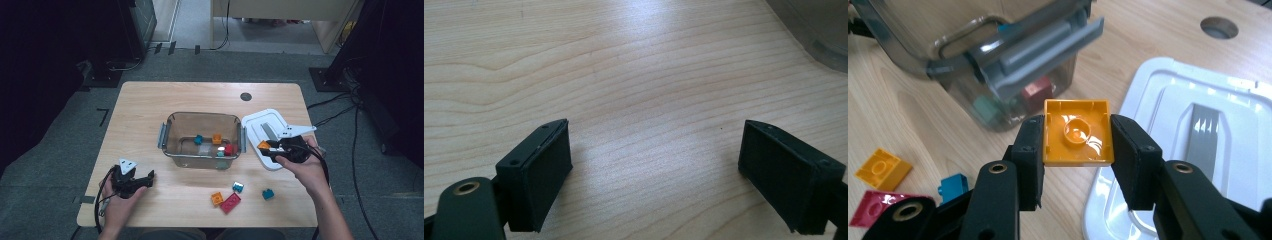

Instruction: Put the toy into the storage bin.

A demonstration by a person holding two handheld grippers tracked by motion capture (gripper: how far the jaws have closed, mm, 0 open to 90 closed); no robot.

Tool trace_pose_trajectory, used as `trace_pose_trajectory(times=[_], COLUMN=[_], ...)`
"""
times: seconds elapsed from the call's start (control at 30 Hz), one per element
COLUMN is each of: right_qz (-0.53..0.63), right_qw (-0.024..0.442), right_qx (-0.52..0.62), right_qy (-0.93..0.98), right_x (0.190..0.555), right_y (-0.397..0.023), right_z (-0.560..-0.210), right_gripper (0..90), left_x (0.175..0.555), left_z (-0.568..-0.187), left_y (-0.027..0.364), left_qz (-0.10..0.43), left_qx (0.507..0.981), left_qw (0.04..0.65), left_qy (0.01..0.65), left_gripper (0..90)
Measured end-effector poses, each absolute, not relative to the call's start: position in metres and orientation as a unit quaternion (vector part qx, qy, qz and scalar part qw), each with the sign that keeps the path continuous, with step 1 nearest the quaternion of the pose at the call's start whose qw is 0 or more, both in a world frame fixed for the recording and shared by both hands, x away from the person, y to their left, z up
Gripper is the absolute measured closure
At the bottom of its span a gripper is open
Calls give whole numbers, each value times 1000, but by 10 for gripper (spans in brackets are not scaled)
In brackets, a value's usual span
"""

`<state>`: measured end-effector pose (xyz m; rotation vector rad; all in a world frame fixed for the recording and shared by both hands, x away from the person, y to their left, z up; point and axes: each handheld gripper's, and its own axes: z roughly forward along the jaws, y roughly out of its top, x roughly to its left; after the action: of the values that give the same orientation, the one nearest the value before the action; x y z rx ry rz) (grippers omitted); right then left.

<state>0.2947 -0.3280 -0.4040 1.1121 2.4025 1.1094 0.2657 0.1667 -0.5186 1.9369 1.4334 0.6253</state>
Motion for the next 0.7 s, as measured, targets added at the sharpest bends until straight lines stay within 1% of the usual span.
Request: trace_pose_trajectory(times=[0.33,0.7], right_qz=[387,389], right_qw=[138,132], right_qx=[364,340], right_qy=[836,846], right_x=[308,324], right_y=[-310,-282], right_z=[-379,-364], right_gripper=[603,603], left_x=[266,266], left_z=[-519,-519], left_y=[167,167], left_qz=[238,238], left_qx=[737,737], left_qw=[320,320], left_qy=[545,545], left_gripper=[132,132])
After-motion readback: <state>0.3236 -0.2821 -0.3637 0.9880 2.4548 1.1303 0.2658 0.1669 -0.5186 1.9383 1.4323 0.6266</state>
